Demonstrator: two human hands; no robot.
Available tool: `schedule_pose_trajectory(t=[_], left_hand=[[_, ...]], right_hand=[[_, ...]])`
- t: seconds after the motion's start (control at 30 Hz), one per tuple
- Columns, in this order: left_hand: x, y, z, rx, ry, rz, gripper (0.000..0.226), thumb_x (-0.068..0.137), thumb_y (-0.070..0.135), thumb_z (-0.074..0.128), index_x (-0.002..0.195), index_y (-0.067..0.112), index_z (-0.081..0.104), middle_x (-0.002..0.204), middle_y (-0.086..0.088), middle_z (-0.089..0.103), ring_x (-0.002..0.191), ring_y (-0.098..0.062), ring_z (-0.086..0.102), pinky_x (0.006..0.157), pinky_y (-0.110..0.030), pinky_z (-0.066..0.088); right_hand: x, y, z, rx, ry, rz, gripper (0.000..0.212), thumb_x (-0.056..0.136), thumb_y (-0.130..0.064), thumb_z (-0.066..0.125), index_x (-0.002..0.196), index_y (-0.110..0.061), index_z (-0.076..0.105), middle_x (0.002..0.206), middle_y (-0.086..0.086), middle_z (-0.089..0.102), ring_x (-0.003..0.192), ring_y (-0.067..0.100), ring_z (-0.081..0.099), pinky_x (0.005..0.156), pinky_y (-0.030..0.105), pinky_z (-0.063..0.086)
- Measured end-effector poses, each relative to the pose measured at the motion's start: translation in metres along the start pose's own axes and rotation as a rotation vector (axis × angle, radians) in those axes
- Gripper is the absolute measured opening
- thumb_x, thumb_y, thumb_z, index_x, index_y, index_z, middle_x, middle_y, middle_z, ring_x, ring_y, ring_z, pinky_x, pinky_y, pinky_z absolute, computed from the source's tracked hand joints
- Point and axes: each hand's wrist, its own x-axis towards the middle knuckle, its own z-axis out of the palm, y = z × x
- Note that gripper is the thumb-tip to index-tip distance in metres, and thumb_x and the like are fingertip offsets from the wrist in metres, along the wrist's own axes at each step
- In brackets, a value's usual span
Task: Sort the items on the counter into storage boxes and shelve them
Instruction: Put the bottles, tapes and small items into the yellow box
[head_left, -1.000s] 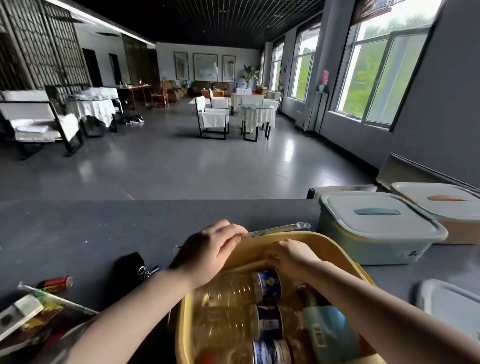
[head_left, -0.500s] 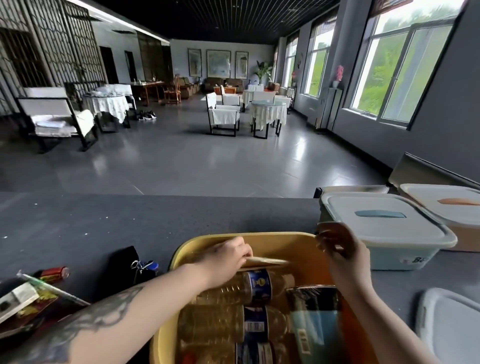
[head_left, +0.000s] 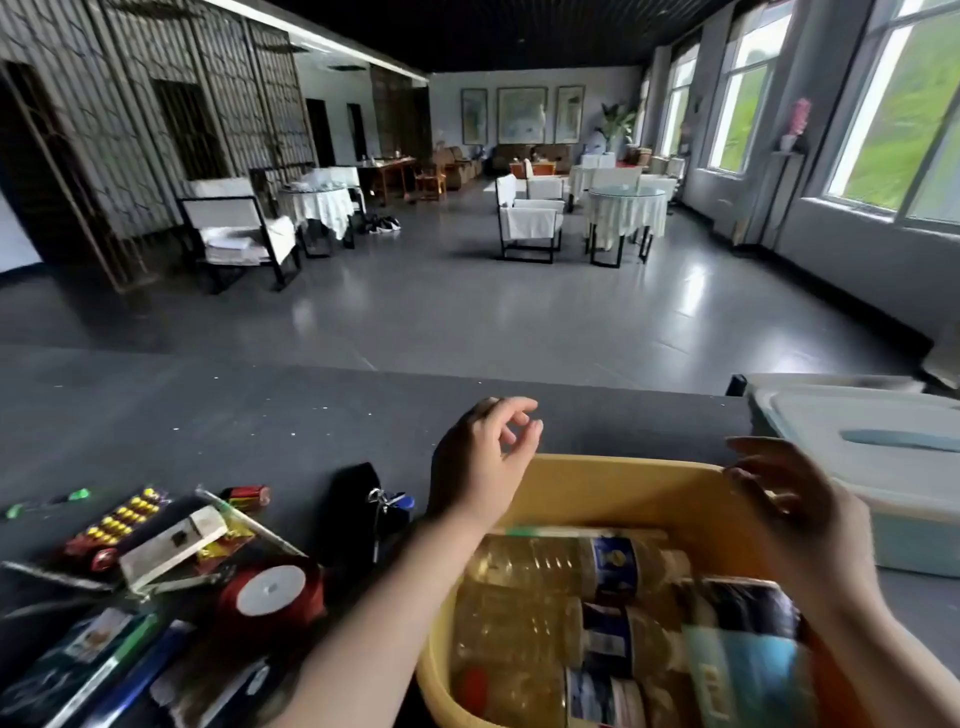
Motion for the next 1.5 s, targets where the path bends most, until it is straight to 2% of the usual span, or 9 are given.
schedule_pose_trajectory(t=[0.13, 0.27, 0.4, 0.5, 0.6, 0.77, 1.1, 1.37, 1.5], left_hand=[[-0.042, -0.042, -0.087, -0.175, 0.493, -0.272, 0.018, 0.088, 0.034, 0.055, 0.098, 0.025, 0.067, 0.084, 0.015, 0.065, 0.073, -0.006, 0.058, 0.064, -0.011, 0.043], [-0.109, -0.105, -0.142, -0.022, 0.5, -0.488, 0.014, 0.09, 0.007, 0.06, 0.098, 0.016, 0.067, 0.082, 0.004, 0.065, 0.074, -0.009, 0.057, 0.067, -0.012, 0.044], [-0.17, -0.168, -0.197, 0.166, 0.471, -0.709, 0.023, 0.085, -0.004, 0.06, 0.097, 0.014, 0.068, 0.096, -0.002, 0.069, 0.083, -0.021, 0.063, 0.076, -0.039, 0.051], [-0.196, -0.201, -0.241, 0.237, 0.455, -0.768, 0.023, 0.085, -0.003, 0.06, 0.093, 0.018, 0.067, 0.094, -0.002, 0.07, 0.079, -0.018, 0.064, 0.069, -0.03, 0.046], [-0.201, -0.232, -0.274, 0.286, 0.424, -0.743, 0.035, 0.084, -0.002, 0.063, 0.089, 0.033, 0.063, 0.078, 0.005, 0.068, 0.069, -0.015, 0.063, 0.061, -0.032, 0.047], [-0.177, -0.295, -0.303, 0.391, 0.159, -0.642, 0.027, 0.084, -0.003, 0.062, 0.1, 0.017, 0.07, 0.098, 0.003, 0.068, 0.09, -0.018, 0.064, 0.085, -0.039, 0.052], [-0.148, -0.37, -0.336, 0.542, -0.384, -0.441, 0.022, 0.084, 0.029, 0.069, 0.106, 0.03, 0.071, 0.101, 0.013, 0.057, 0.1, -0.009, 0.048, 0.085, -0.023, 0.037], [-0.143, -0.374, -0.338, 0.523, -0.383, -0.4, 0.006, 0.084, 0.031, 0.068, 0.086, 0.025, 0.069, 0.095, 0.016, 0.055, 0.093, -0.008, 0.046, 0.08, -0.029, 0.038], [-0.144, -0.358, -0.338, 0.494, -0.189, -0.346, 0.002, 0.086, 0.022, 0.067, 0.085, 0.022, 0.068, 0.085, 0.016, 0.061, 0.081, -0.011, 0.057, 0.071, -0.03, 0.046]], right_hand=[[-0.027, -0.086, 0.041, 0.299, 0.005, -0.046, 0.02, 0.091, -0.028, 0.062, 0.104, -0.043, 0.065, 0.092, -0.021, 0.07, 0.08, 0.005, 0.068, 0.07, 0.023, 0.054], [-0.096, -0.176, 0.102, 0.409, -0.324, -0.216, 0.028, 0.077, -0.022, 0.061, 0.101, -0.034, 0.067, 0.09, -0.017, 0.07, 0.076, -0.001, 0.065, 0.06, 0.004, 0.043], [-0.16, -0.23, 0.172, 0.386, -0.788, -0.311, 0.043, 0.068, -0.046, 0.047, 0.11, -0.05, 0.057, 0.1, -0.023, 0.062, 0.093, -0.005, 0.059, 0.081, 0.011, 0.046], [-0.186, -0.246, 0.223, 0.374, -0.918, -0.31, 0.038, 0.068, -0.051, 0.043, 0.1, -0.055, 0.062, 0.097, -0.034, 0.059, 0.1, -0.014, 0.052, 0.083, 0.005, 0.041], [-0.192, -0.249, 0.27, 0.342, -0.913, -0.232, 0.038, 0.066, -0.046, 0.048, 0.101, -0.05, 0.063, 0.093, -0.033, 0.059, 0.096, -0.011, 0.053, 0.077, 0.005, 0.041], [-0.177, -0.242, 0.353, 0.175, -0.818, -0.191, 0.023, 0.082, -0.023, 0.065, 0.102, -0.035, 0.064, 0.1, -0.017, 0.065, 0.092, 0.007, 0.061, 0.076, 0.03, 0.051], [-0.129, -0.222, 0.449, -0.161, -0.772, -0.081, 0.033, 0.083, -0.033, 0.067, 0.114, -0.022, 0.063, 0.111, -0.002, 0.063, 0.104, 0.019, 0.054, 0.083, 0.032, 0.047], [-0.143, -0.206, 0.452, -0.244, -0.76, -0.051, 0.017, 0.085, -0.04, 0.066, 0.094, -0.027, 0.066, 0.098, -0.005, 0.066, 0.099, 0.019, 0.058, 0.073, 0.031, 0.047], [-0.135, -0.215, 0.436, -0.136, -0.686, -0.042, 0.015, 0.088, -0.035, 0.063, 0.089, -0.021, 0.065, 0.094, -0.002, 0.062, 0.083, 0.019, 0.058, 0.066, 0.031, 0.046]])
